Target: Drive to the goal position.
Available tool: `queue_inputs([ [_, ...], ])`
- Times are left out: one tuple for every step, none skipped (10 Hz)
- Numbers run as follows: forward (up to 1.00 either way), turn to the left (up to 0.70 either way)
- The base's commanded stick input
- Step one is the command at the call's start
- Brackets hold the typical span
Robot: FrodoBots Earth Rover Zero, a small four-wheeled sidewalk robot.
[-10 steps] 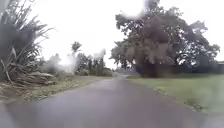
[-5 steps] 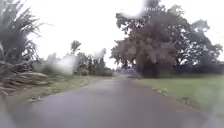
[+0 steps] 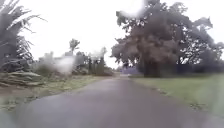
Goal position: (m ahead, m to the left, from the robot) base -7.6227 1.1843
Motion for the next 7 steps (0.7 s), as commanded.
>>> queue_inputs([
  [0.85, 0.00],
  [0.85, 0.00],
  [0.85, 0.00],
  [0.85, 0.00],
  [0.85, 0.00],
  [0.85, 0.00],
  [0.85, 0.00],
])
